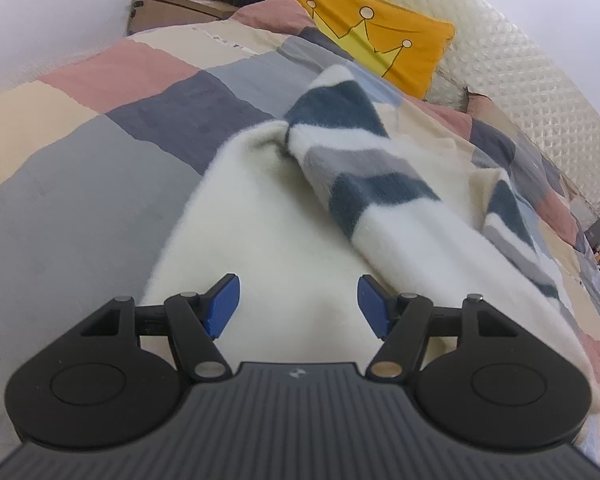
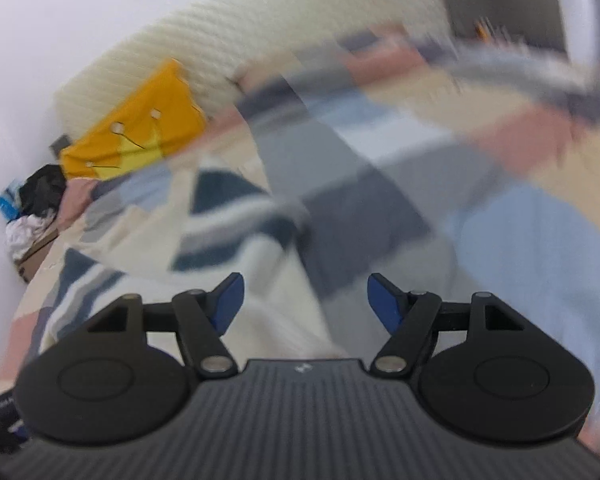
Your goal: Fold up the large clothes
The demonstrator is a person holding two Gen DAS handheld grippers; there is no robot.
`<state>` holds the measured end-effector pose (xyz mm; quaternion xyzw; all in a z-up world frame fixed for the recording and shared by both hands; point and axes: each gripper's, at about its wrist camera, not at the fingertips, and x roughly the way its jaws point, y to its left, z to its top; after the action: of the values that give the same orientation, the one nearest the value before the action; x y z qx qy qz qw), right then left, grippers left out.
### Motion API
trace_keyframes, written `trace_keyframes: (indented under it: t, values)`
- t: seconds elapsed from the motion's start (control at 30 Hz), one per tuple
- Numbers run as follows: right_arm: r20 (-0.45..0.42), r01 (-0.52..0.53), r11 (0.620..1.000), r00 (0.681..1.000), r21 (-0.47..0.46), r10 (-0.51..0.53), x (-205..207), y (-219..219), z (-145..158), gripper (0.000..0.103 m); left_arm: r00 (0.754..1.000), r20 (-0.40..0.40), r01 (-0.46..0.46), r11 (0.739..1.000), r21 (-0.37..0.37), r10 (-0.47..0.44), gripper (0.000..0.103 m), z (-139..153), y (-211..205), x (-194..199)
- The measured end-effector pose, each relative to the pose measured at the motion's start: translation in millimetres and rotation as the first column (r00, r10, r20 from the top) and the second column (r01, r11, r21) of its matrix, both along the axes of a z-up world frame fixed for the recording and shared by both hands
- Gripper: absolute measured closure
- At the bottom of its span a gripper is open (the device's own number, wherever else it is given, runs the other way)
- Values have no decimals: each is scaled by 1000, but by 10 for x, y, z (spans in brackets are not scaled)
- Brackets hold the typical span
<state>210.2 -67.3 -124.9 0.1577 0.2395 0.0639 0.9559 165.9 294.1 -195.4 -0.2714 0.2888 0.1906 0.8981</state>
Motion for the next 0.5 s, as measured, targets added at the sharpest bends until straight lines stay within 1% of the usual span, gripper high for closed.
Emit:
trace_keyframes:
  t: [0.07,0.13,0.17,0.23,0.3,0.33,0.4,0.47,0.5]
  values:
    - [79,-20,999,997,-36,23,-68,57,115,31,1000,1,-4,1000,4,4,33,10,3,1]
    - [109,-88,995,990,-50,93,-96,121,161,25,1000,0,-7,1000,22,7,33,27,1,1]
    - [108,-137,989,984,-48,141,-105,162,152,25,1000,-3,-9,999,36,9,33,42,0,10]
    - [74,-240,969,967,-53,243,-82,273,106,26,1000,-8,4,998,68,-4,33,101,-6,51]
    - [30,-312,948,949,-55,314,-49,393,24,26,999,-34,32,986,163,-27,30,222,-38,177]
    - [5,-339,939,940,-51,340,-21,443,-4,26,999,-44,33,981,193,-25,26,282,-42,248]
    - [-29,-388,920,922,-54,387,39,544,-53,26,998,-30,68,977,205,-63,25,422,-4,406]
    - [-21,-401,912,916,-87,401,78,630,-65,26,996,-20,91,973,214,-89,25,550,62,605]
    - [-22,-408,909,913,-90,408,117,669,-66,26,995,-30,102,967,235,-97,25,604,96,729]
